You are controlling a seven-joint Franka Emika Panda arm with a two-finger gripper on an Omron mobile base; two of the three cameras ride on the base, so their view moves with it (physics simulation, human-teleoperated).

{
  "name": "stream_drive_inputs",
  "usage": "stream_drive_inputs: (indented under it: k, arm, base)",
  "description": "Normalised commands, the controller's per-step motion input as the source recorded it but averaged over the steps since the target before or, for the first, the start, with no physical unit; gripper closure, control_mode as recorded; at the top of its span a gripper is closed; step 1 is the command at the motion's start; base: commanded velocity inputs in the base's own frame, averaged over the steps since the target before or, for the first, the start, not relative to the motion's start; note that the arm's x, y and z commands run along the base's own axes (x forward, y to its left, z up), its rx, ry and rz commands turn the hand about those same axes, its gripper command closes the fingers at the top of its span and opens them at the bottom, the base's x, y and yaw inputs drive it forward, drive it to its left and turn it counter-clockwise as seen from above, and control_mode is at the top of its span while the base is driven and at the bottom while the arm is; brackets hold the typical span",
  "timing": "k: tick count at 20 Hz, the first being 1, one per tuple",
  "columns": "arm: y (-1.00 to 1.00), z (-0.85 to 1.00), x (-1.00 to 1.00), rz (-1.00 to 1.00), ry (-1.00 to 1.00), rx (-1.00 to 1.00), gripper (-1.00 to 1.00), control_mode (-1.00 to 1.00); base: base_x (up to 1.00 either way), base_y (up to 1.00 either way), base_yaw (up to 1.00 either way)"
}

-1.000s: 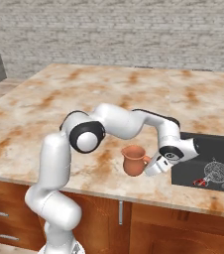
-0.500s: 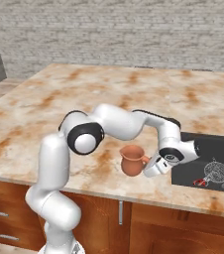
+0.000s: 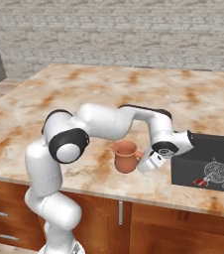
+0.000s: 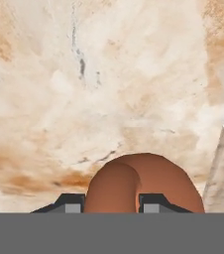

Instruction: Pick the strainer and jug and place them in the sink. Then turn on the water.

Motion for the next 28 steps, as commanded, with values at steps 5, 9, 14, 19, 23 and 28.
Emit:
stream_drive_inputs:
  k: [5,9,14,19,23,28]
  arm:
    - [0.57,0.35,-0.26,0.00,0.16,-0.11,1.00,-1.00]
    - [0.55,0.08,0.00,0.00,0.18,-0.08,1.00,-1.00]
    - [0.25,0.00,0.00,0.00,0.01,-0.02,1.00,-1.00]
    - [0.04,0.00,-0.01,0.01,0.00,0.00,1.00,-1.00]
    - [0.00,0.00,0.00,0.00,0.00,0.00,1.00,-1.00]
    - [0.00,0.00,0.00,0.00,0.00,0.00,1.00,-1.00]
  base:
    - [0.00,0.00,0.00]
    - [0.00,0.00,0.00]
    - [0.00,0.00,0.00]
    - [0.00,0.00,0.00]
    - [0.00,0.00,0.00]
    - [0.00,0.00,0.00]
